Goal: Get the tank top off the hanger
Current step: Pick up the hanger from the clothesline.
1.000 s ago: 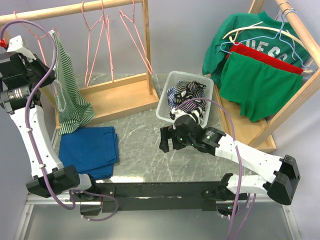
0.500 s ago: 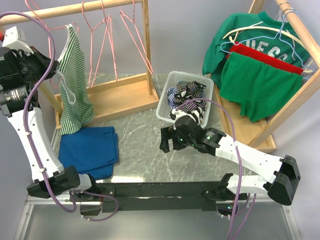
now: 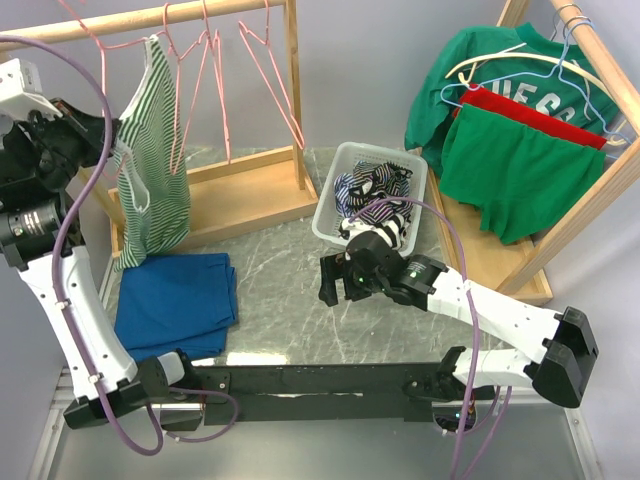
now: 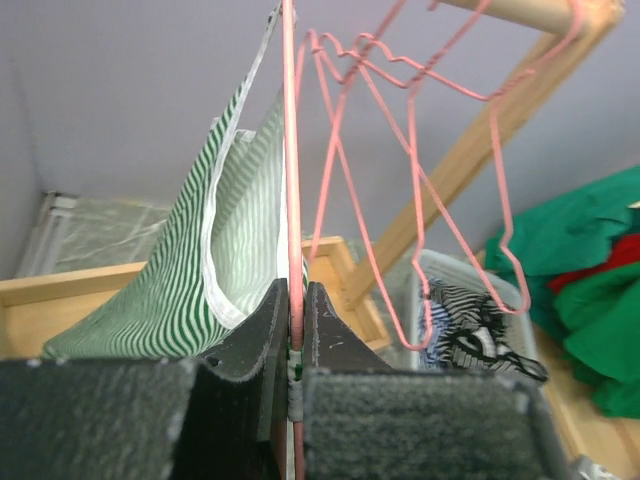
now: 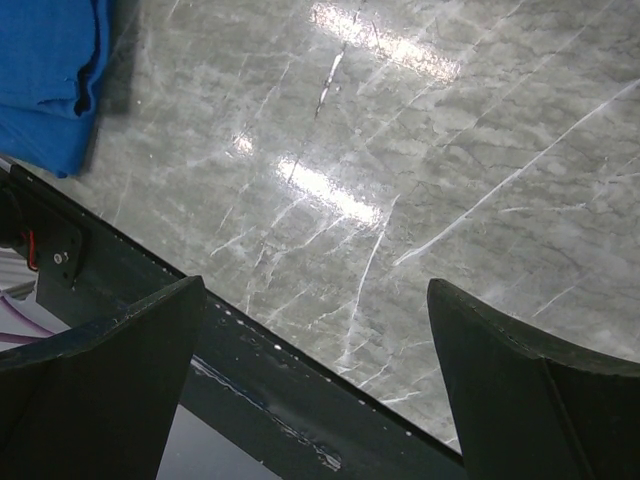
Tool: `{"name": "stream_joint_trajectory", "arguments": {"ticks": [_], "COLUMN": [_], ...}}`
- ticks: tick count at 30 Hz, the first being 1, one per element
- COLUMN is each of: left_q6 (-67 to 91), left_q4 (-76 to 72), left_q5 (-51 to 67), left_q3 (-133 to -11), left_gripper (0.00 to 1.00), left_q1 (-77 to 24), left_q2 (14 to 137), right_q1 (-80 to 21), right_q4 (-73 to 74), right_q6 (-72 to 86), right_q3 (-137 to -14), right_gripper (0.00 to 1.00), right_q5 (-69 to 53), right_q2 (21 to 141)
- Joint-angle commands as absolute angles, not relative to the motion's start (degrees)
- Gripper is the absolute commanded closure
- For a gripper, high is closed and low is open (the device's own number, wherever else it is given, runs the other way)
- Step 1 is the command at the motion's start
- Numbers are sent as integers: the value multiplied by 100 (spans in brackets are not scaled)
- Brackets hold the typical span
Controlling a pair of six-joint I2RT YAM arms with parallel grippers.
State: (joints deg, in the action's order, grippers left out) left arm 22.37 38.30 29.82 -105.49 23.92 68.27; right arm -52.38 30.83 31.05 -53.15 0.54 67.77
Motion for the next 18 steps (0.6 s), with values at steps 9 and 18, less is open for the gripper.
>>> {"name": "stream_joint_trajectory", "arguments": {"ticks": [9,18], "left_q6": [2759,2769], "left_q4": [2822,2935], "left_q5": [3744,3175], "left_q3": [-9793,-9062], "left_gripper": [99,99], "left_q1": [2320,2154], "left_q2": [6065,5300], "right_q1": [-5273,-5273], "right_q4": [2997,3243], "right_q6": [3050,3006], "right_q3": [-5493,-5722], "right_gripper": [0,0], "right_q5": [18,88], "right_q2": [6926,7005]}}
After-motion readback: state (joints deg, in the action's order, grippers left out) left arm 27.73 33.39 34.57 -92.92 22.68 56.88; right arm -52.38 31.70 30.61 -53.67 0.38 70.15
